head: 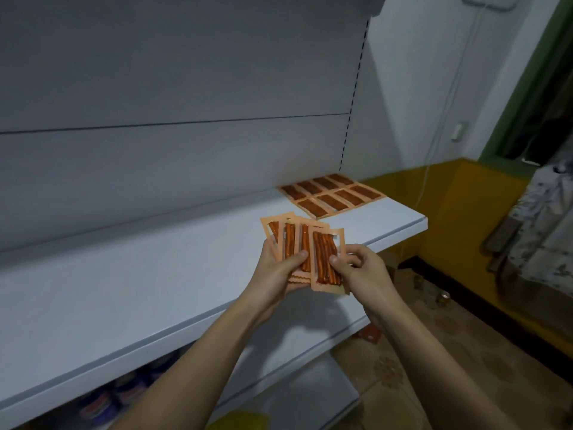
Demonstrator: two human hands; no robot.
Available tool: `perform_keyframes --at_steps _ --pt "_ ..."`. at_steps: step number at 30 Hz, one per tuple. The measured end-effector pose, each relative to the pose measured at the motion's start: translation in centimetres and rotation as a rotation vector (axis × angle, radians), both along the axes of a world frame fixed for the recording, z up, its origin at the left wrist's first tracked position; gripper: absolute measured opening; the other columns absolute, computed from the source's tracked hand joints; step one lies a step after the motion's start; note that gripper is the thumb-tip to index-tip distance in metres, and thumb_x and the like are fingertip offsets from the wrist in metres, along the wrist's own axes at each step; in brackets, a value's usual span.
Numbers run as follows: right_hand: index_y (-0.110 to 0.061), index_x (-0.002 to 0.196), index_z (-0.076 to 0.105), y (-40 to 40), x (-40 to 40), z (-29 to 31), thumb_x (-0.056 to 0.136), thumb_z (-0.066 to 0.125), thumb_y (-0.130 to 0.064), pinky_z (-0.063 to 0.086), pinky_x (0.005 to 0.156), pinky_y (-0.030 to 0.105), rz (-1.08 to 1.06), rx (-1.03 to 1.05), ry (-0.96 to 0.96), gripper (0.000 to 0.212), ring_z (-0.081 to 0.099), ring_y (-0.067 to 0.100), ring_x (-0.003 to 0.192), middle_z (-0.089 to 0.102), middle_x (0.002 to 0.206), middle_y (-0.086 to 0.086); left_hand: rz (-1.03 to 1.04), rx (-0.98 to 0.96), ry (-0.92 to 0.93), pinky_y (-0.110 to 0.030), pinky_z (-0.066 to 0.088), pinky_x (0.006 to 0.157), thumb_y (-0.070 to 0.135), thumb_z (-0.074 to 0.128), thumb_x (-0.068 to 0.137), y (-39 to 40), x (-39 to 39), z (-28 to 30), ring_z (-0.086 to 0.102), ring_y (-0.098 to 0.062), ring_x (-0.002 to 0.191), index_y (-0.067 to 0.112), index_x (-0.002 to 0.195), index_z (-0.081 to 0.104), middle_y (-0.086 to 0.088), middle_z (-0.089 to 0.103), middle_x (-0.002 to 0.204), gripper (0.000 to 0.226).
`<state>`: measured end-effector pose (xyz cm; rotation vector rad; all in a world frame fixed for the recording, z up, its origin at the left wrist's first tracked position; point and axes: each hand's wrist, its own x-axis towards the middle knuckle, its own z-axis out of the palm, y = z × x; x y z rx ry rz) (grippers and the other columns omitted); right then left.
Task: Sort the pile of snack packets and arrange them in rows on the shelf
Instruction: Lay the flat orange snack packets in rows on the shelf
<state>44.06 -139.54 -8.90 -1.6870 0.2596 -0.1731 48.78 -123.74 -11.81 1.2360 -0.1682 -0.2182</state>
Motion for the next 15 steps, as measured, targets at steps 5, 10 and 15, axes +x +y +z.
perform_keyframes --at_steps 5,10,15 --pt "-0.018 0.119 0.056 -6.1 6.6 0.4 0.095 0.064 -0.022 0.060 0.068 0.025 0.022 0.006 0.034 0.026 0.074 0.009 0.082 0.071 0.105 0.004 0.005 -0.065 0.016 -0.054 0.060 0.082 0.001 0.063 0.095 -6.2 5.9 -0.1 0.070 -0.031 0.109 0.019 0.135 0.041 -0.012 0.065 0.128 0.049" --pt "-0.020 0.118 0.054 -10.9 12.4 0.0 0.096 0.063 -0.024 0.057 0.058 0.021 0.022 -0.022 0.042 0.024 0.075 0.010 0.077 0.071 0.104 0.005 0.099 -0.042 -0.027 -0.059 0.058 0.088 0.002 0.061 0.096 -11.7 10.7 -0.8 0.069 -0.026 0.113 0.021 0.133 0.040 -0.009 0.063 0.128 0.046" --pt "-0.022 0.117 0.055 -13.9 16.7 -1.1 0.096 0.062 -0.022 0.058 0.068 0.020 0.122 -0.050 0.016 0.022 0.073 0.010 0.088 0.071 0.108 0.001 0.205 -0.051 -0.055 -0.051 0.058 0.091 -0.003 0.057 0.096 -15.1 13.3 -0.2 0.069 -0.025 0.113 0.019 0.137 0.041 -0.010 0.064 0.128 0.050"
